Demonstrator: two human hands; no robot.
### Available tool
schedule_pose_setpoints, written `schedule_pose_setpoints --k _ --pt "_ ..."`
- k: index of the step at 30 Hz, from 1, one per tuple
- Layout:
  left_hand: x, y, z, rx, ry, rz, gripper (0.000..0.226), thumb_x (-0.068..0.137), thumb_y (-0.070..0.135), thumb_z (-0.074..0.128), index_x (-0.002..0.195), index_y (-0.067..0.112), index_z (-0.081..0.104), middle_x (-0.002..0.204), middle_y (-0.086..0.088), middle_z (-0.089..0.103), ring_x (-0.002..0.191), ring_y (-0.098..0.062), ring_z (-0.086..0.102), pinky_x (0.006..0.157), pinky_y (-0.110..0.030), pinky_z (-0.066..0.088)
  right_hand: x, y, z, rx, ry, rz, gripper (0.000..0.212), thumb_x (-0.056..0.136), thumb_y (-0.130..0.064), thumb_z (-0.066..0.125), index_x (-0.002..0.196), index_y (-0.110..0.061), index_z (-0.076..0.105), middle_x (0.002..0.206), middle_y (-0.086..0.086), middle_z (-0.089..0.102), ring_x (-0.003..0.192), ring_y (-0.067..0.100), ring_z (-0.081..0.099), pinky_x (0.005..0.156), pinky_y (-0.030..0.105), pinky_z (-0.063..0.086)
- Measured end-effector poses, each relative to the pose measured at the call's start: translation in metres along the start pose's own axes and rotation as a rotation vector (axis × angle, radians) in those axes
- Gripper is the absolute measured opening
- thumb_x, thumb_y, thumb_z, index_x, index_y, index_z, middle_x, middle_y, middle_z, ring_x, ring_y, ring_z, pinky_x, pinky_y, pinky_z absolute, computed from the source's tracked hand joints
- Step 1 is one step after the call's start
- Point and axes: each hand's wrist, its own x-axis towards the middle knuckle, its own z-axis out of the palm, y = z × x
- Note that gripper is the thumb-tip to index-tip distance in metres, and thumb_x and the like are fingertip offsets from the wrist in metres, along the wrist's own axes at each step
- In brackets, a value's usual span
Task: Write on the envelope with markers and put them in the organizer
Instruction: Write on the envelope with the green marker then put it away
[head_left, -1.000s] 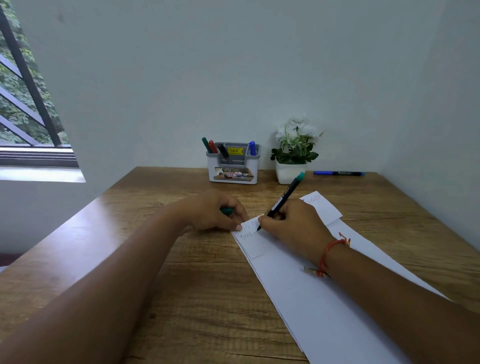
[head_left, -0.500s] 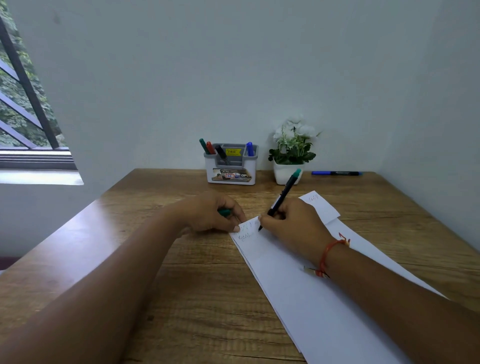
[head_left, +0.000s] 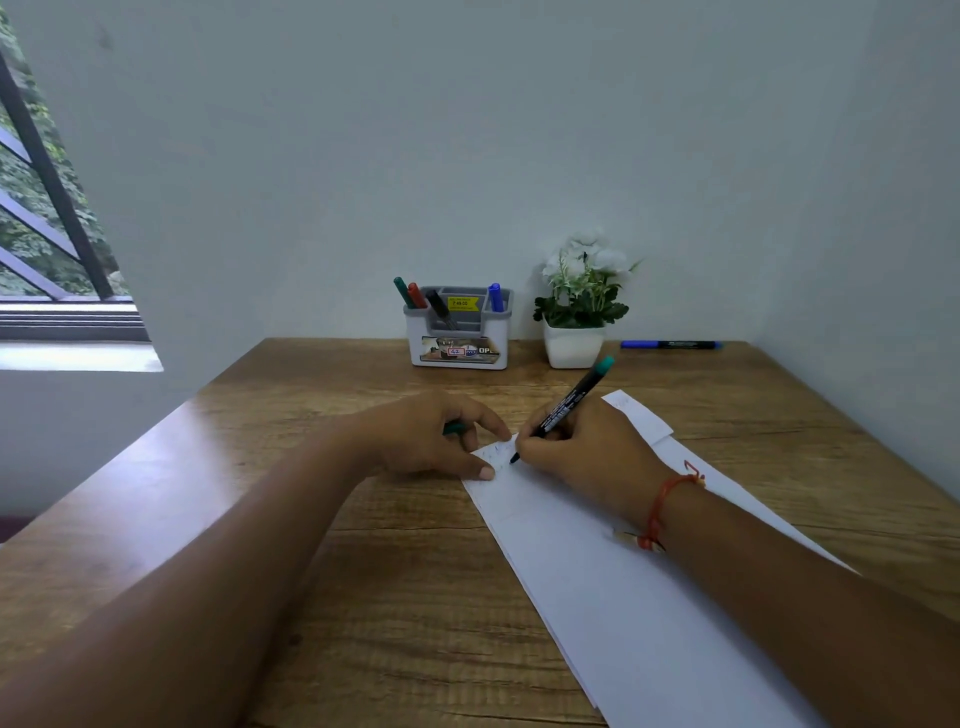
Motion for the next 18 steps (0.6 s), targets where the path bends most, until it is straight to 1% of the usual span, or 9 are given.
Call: schedule_pose_setpoints --k 2,3,6,8,10,13,16,18 --pt "0.0014 -0.0013 -0.0002 0.015 -0.003 0.004 0.043 0.077 0.045 0.077 0.116 0.053 0.061 0.114 0.021 0.058 0.108 -0.003 0.051 0.094 -0.028 0.040 0.0001 -0.0008 0.0010 -0.025 -0.001 -0.005 0.010 0.085 -0.022 0.064 0.076 -0.022 0.069 0.060 -0.008 0.061 0.064 0.006 0.057 0.058 0.022 0.043" --pt "0.0019 -0.0019 -0.0003 0.018 -0.003 0.007 0.042 0.077 0.045 0.077 0.115 0.054 0.062 0.115 0.021 0.058 0.109 -0.004 0.051 0.095 -0.029 0.040 0.0005 -0.0013 0.0012 -0.035 0.008 -0.006 0.011 0.086 -0.023 0.064 0.076 -0.022 0.068 0.060 -0.007 0.061 0.063 0.006 0.057 0.057 0.022 0.044" --pt "0.0025 -0.0026 -0.0003 0.020 -0.012 0.019 0.040 0.078 0.044 0.077 0.115 0.052 0.063 0.102 0.025 0.056 0.101 -0.002 0.051 0.088 -0.027 0.040 0.0018 -0.0010 0.0011 -0.046 0.002 0.007 0.009 0.085 -0.023 0.065 0.082 -0.019 0.071 0.067 -0.005 0.065 0.066 0.006 0.059 0.058 0.023 0.045" --pt "0.0022 -0.0016 0.0001 0.013 -0.010 0.025 0.040 0.079 0.041 0.077 0.116 0.049 0.064 0.096 0.028 0.054 0.091 0.002 0.051 0.079 -0.022 0.038 0.0020 -0.0011 0.0008 -0.045 -0.002 0.009 0.009 0.085 -0.023 0.064 0.081 -0.019 0.072 0.063 -0.007 0.062 0.063 0.006 0.057 0.056 0.021 0.042" --pt "0.0016 -0.0001 0.0002 0.007 -0.008 0.026 0.040 0.080 0.038 0.077 0.117 0.046 0.065 0.090 0.030 0.052 0.082 0.004 0.048 0.072 -0.018 0.035 0.0019 -0.0011 0.0007 -0.038 0.009 0.006 0.012 0.085 -0.022 0.064 0.075 -0.022 0.069 0.059 -0.009 0.060 0.060 0.005 0.056 0.054 0.019 0.040" --pt "0.0010 0.0017 0.0002 0.010 -0.007 0.025 0.040 0.080 0.037 0.077 0.117 0.045 0.065 0.083 0.031 0.050 0.078 0.004 0.047 0.070 -0.018 0.035 0.0009 -0.0007 0.0001 -0.041 0.015 0.015 0.013 0.086 -0.023 0.064 0.073 -0.023 0.067 0.059 -0.009 0.061 0.061 0.005 0.056 0.054 0.017 0.040" --pt "-0.0001 0.0026 -0.0003 0.017 -0.003 0.014 0.040 0.080 0.037 0.077 0.117 0.045 0.065 0.082 0.031 0.049 0.078 0.004 0.047 0.070 -0.018 0.035 0.0013 -0.0008 0.0004 -0.034 0.027 0.008 0.018 0.085 -0.021 0.064 0.067 -0.025 0.064 0.055 -0.011 0.058 0.062 0.005 0.055 0.055 0.019 0.040" --pt "-0.0006 0.0030 -0.0002 0.015 -0.001 0.016 0.039 0.080 0.036 0.077 0.117 0.045 0.066 0.082 0.031 0.050 0.077 0.004 0.047 0.070 -0.018 0.034 0.0016 -0.0010 0.0015 -0.031 0.030 0.013 0.018 0.085 -0.020 0.064 0.068 -0.025 0.064 0.057 -0.010 0.059 0.063 0.005 0.056 0.056 0.019 0.041"
